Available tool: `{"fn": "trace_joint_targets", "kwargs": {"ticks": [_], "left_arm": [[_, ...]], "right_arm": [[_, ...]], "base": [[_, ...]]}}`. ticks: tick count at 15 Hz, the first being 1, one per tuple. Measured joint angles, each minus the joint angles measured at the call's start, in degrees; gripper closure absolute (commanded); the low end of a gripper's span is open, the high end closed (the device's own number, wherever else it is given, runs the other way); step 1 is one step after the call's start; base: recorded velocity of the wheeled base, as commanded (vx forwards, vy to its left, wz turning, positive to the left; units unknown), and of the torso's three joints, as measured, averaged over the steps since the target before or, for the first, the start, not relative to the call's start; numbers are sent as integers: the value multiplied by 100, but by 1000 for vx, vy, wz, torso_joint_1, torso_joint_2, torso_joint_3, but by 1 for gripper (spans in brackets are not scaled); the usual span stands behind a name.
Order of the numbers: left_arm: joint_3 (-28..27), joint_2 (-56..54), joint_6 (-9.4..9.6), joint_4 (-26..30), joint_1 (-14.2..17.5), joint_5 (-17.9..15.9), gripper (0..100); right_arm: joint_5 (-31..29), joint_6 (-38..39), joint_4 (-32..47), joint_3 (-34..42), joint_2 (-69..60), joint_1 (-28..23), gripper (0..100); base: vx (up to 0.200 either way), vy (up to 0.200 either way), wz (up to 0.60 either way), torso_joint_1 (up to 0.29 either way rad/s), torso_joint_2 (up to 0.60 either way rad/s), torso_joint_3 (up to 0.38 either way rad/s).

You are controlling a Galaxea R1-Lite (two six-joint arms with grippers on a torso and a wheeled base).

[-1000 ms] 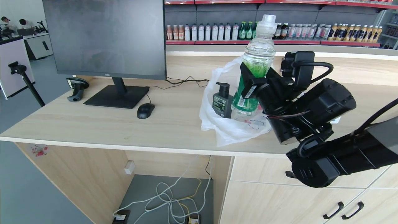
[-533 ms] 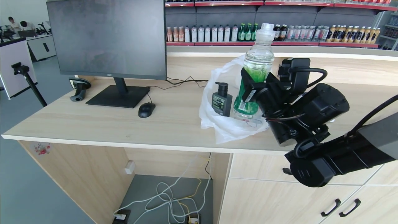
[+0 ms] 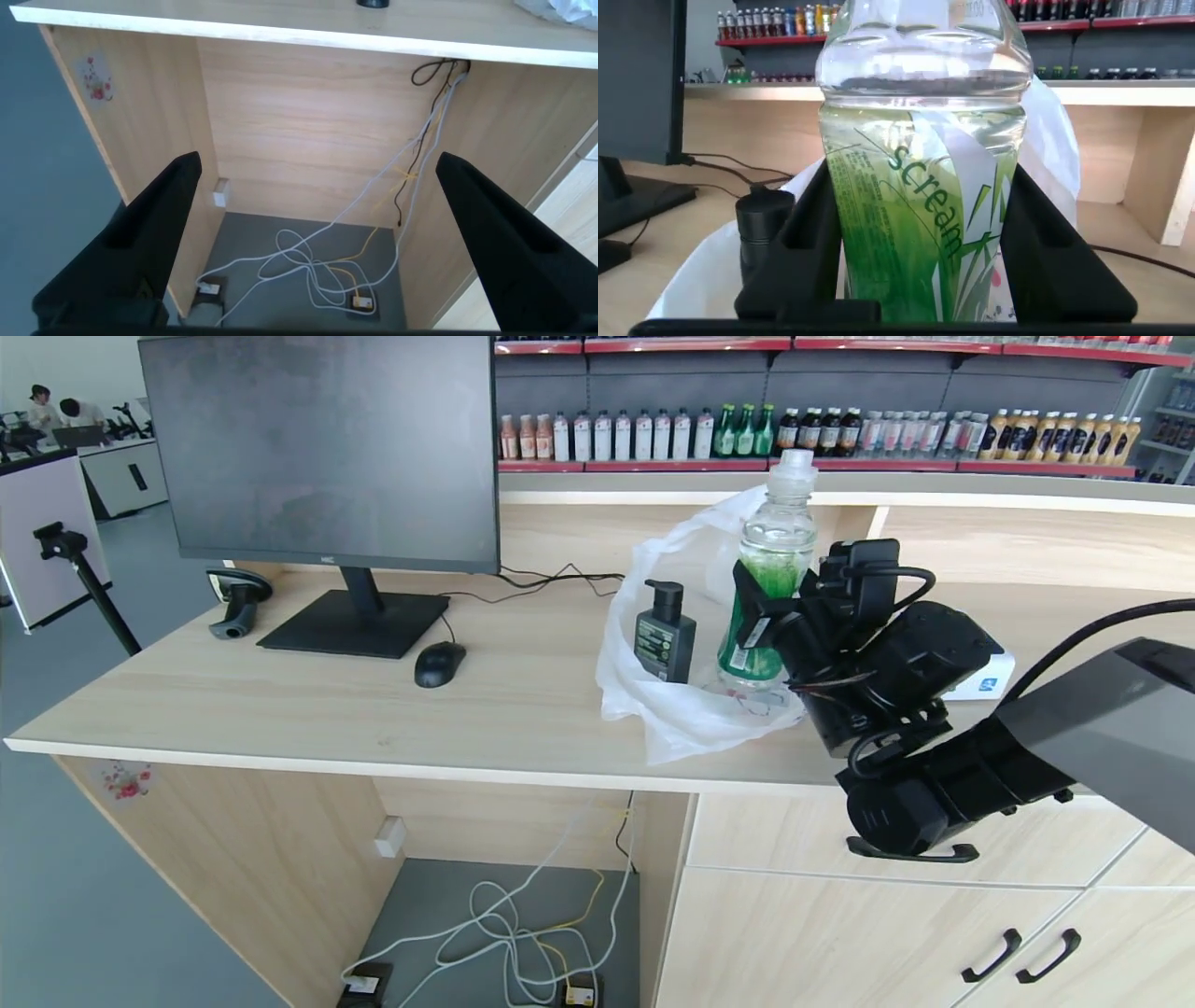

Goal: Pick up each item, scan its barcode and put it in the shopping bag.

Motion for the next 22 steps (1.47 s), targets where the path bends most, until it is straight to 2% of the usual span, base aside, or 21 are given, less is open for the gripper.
{"fn": "trace_joint_targets", "kwargs": {"ticks": [9, 17, 18, 22], "left_arm": [[0, 0, 39, -13, 0, 0, 0], [0, 0, 45, -16, 0, 0, 0], [0, 0, 45, -21, 0, 0, 0], [0, 0, 26, -21, 0, 0, 0]], "right_arm": [[138, 295, -18, -178, 742, -160, 100], [127, 397, -5, -171, 869, -149, 100], [126, 400, -2, -168, 879, -149, 0], [121, 411, 9, -157, 883, -160, 0]], "base": [[0, 0, 0, 0, 0, 0], [0, 0, 0, 0, 0, 0], [0, 0, 0, 0, 0, 0], [0, 0, 0, 0, 0, 0]]}}
